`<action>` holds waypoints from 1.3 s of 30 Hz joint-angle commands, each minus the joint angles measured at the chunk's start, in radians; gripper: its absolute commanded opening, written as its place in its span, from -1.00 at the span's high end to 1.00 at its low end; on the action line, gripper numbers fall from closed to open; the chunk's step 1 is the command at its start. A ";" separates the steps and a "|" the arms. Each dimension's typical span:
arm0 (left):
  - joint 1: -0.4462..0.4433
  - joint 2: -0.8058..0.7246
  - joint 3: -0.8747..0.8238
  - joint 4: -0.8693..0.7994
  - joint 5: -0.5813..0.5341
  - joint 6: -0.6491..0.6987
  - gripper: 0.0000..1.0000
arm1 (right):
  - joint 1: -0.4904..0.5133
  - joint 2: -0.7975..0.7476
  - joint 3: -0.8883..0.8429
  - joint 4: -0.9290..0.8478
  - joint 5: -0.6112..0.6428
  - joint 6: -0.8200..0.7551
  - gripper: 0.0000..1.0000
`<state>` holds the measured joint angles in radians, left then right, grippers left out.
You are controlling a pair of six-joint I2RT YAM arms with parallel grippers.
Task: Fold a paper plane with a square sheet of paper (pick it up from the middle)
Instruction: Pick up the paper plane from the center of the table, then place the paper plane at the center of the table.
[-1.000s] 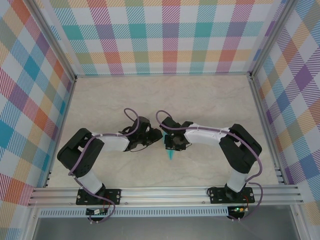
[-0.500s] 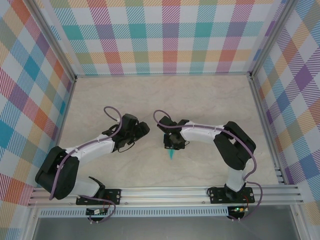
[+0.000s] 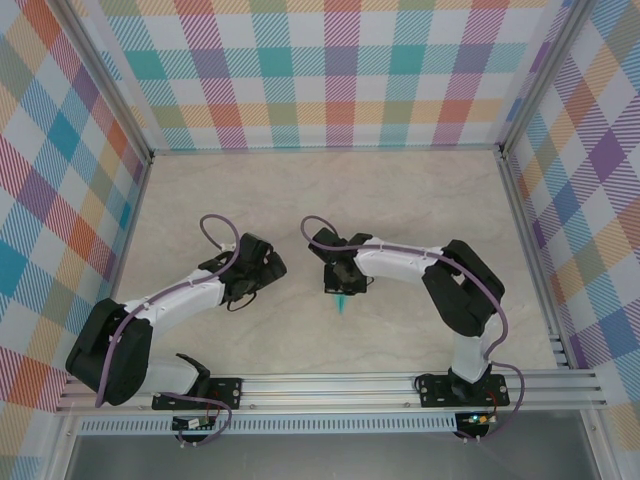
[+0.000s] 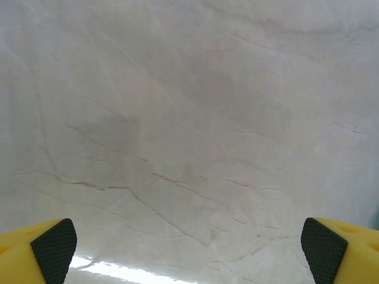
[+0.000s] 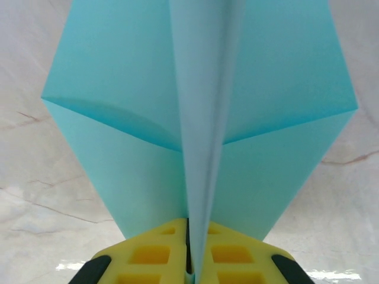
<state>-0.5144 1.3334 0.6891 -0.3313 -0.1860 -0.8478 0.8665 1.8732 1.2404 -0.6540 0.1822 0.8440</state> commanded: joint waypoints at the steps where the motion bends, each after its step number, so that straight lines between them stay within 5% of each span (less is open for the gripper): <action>1: 0.035 -0.030 0.023 -0.086 -0.041 0.021 -1.00 | -0.026 0.002 0.105 -0.054 0.049 -0.064 0.81; 20: 0.082 -0.078 -0.005 -0.111 0.002 0.070 -1.00 | -0.217 0.335 0.553 -0.153 -0.001 -0.315 0.79; 39: 0.082 -0.034 0.012 -0.095 0.037 0.087 -1.00 | -0.230 0.453 0.579 -0.177 -0.031 -0.297 0.71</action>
<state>-0.4526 1.2999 0.6888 -0.4171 -0.1551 -0.7815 0.6365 2.2742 1.8099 -0.7963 0.1673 0.5407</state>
